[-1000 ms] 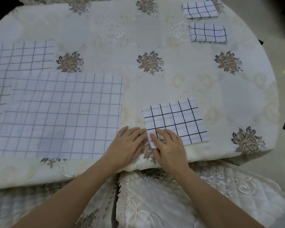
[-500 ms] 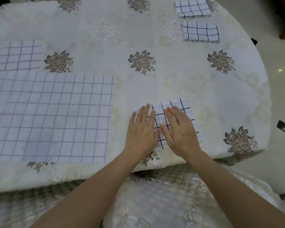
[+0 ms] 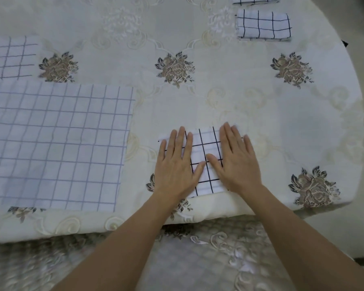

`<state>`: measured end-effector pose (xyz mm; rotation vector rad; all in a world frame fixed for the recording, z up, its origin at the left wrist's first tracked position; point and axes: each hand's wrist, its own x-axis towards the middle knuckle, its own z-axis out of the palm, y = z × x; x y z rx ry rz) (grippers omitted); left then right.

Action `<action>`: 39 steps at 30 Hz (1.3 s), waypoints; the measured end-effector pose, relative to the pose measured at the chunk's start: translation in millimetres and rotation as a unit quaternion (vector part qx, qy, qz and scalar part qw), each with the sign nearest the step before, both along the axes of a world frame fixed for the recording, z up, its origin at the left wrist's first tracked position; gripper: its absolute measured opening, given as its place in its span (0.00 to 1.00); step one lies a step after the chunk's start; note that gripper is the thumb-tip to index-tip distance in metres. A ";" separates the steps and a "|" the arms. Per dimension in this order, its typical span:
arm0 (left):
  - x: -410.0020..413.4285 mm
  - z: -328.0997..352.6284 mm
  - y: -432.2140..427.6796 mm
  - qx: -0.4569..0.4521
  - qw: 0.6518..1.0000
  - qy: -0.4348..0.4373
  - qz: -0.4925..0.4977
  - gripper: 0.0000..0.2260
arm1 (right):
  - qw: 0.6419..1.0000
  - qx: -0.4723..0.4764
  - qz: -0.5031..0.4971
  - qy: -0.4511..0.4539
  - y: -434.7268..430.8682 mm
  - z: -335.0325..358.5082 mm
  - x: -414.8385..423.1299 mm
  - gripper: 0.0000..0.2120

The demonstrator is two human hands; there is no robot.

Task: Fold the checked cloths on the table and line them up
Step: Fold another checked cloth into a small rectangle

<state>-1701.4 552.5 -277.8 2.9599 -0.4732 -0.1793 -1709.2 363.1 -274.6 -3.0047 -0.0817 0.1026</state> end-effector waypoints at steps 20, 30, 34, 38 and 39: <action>-27.4 4.0 -12.3 0.017 1.000 0.005 -0.024 0.33 | 0.999 0.048 -0.002 0.009 26.2 6.8 -39.5 0.35; -14.5 4.1 43.5 0.012 1.000 0.005 -0.014 0.35 | 0.995 -0.020 -0.069 0.062 -41.0 8.2 -48.8 0.40; -5.7 9.2 57.9 0.025 1.000 0.015 -0.002 0.35 | 0.994 -0.021 -0.069 0.078 -46.6 15.6 -47.5 0.40; 13.0 32.2 43.6 0.018 0.999 -0.034 -0.003 0.29 | 0.986 0.016 -0.140 0.092 -39.2 38.4 -46.0 0.36; 20.6 38.2 34.5 0.010 0.997 -0.067 -0.037 0.25 | 0.985 0.031 -0.160 0.060 -36.9 45.1 -48.3 0.32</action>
